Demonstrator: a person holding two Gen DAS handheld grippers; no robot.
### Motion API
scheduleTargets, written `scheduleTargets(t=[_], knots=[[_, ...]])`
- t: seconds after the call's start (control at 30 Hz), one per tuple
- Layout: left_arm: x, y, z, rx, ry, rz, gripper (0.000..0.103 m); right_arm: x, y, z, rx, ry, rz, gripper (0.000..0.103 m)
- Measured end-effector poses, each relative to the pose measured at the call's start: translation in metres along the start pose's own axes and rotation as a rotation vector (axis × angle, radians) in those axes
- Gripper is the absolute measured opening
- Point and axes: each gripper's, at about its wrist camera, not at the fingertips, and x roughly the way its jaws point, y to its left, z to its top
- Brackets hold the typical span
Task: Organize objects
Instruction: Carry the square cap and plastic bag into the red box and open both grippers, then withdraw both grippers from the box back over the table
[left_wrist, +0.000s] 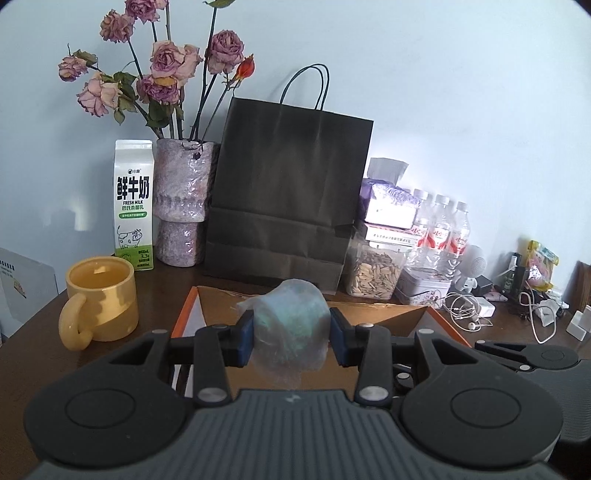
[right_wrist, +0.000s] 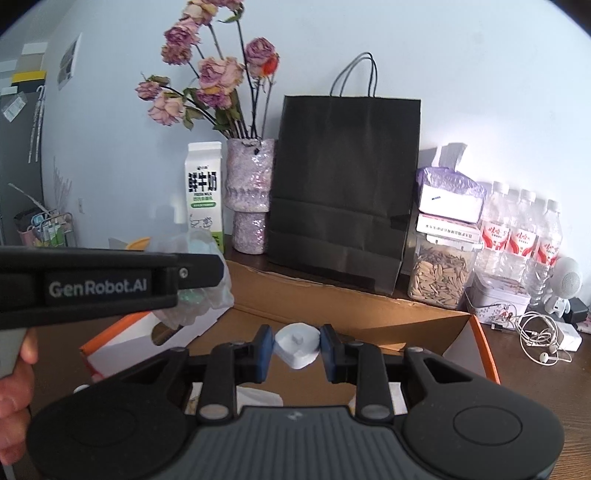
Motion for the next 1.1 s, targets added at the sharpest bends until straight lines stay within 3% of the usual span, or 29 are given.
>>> scheduleTargets(t=[0.4, 0.43, 0.5, 0.53, 0.57, 0.6, 0.67, 1.1], knots=[[0.024, 0.005, -0.012, 0.014, 0.078, 0.013, 0.042, 0.017, -0.010, -0.010, 0.023, 0.057, -0.005, 0.027], [0.024, 0.004, -0.012, 0.014, 0.080, 0.014, 0.045, 0.017, -0.010, -0.010, 0.023, 0.059, -0.006, 0.027], [0.023, 0.004, -0.012, 0.016, 0.084, 0.021, 0.061, 0.016, -0.011, -0.010, 0.027, 0.065, -0.010, 0.028], [0.022, 0.004, -0.011, 0.016, 0.082, 0.025, 0.077, 0.017, -0.011, -0.011, 0.030, 0.068, -0.012, 0.028], [0.021, 0.004, -0.011, 0.014, 0.078, 0.030, 0.095, 0.017, -0.012, -0.011, 0.035, 0.069, -0.017, 0.039], [0.020, 0.003, -0.011, 0.015, 0.070, 0.040, 0.103, 0.017, -0.012, -0.011, 0.040, 0.072, -0.022, 0.049], [0.019, 0.002, -0.010, 0.023, 0.060, 0.059, 0.103, 0.018, -0.012, -0.012, 0.043, 0.081, -0.032, 0.101], [0.020, 0.002, -0.011, 0.019, 0.075, 0.056, 0.103, 0.017, -0.013, -0.013, 0.050, 0.077, -0.052, 0.103]])
